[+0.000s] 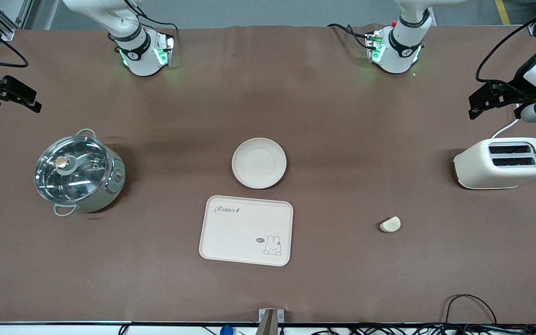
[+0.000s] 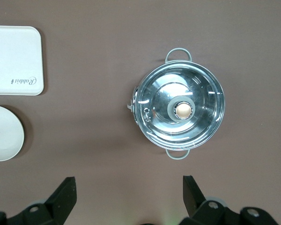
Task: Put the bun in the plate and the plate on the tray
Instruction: 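Grasp the bun with the left gripper while the right gripper approaches the plate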
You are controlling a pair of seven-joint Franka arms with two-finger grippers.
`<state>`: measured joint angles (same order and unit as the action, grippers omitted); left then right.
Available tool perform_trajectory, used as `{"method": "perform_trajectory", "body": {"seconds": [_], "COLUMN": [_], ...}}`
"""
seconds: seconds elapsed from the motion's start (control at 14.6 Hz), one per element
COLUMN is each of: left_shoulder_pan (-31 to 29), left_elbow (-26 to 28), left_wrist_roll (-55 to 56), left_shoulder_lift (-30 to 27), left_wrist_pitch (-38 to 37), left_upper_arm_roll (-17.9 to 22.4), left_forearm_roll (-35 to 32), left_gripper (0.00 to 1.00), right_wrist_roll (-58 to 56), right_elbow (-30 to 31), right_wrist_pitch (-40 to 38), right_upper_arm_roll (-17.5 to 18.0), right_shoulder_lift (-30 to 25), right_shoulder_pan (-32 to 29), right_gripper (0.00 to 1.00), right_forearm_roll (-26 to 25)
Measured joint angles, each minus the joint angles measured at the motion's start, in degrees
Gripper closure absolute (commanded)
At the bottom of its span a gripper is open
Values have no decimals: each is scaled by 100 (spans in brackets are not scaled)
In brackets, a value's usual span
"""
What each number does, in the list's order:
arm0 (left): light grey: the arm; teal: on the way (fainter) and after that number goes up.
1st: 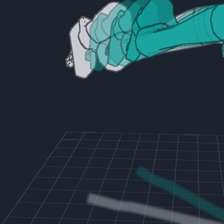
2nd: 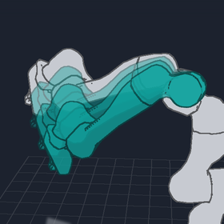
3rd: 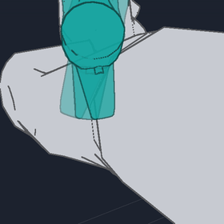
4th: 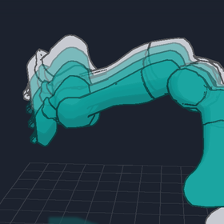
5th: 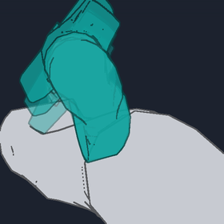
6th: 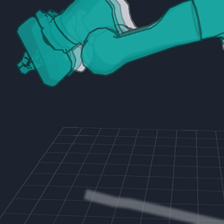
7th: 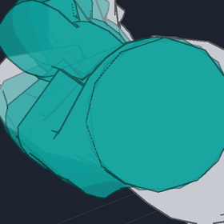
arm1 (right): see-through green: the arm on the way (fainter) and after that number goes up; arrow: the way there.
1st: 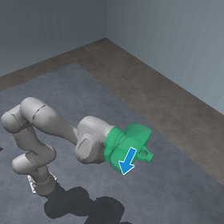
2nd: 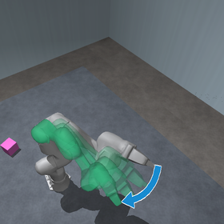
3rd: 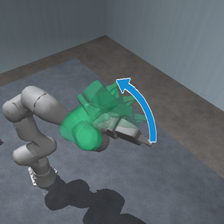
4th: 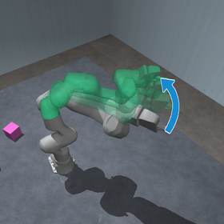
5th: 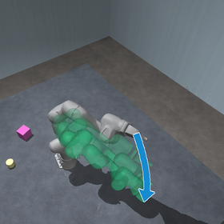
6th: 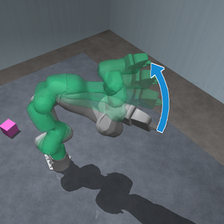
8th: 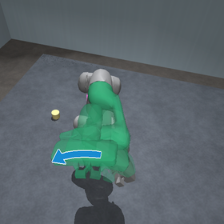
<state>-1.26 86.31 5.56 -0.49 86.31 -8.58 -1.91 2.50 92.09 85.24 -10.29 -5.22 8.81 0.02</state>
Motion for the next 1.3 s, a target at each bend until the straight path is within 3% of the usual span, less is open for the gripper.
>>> {"method": "perform_trajectory", "body": {"seconds": [0.48,0.89,1.3], "left_shoulder_pan": [57,118,170], "left_elbow": [-1,-3,-53], "left_wrist_roll": [0,496,1438], "left_shoulder_lift": [262,2018,3568], "left_wrist_pitch": [1,1567,3350], "left_upper_arm_roll": [-18,-24,-27], "left_forearm_roll": [0,0,0], "left_gripper": [0,0,0], "right_wrist_roll": [0,54,357], "right_elbow": [7,79,262], "right_wrist_pitch": [-75,-38,715], "right_upper_arm_roll": [8,22,34], "right_shoulder_lift": [0,128,944], "right_shoulder_pan": [12,249,624], "right_gripper": [0,0,0], "right_forearm_roll": [3,405,1217]}}
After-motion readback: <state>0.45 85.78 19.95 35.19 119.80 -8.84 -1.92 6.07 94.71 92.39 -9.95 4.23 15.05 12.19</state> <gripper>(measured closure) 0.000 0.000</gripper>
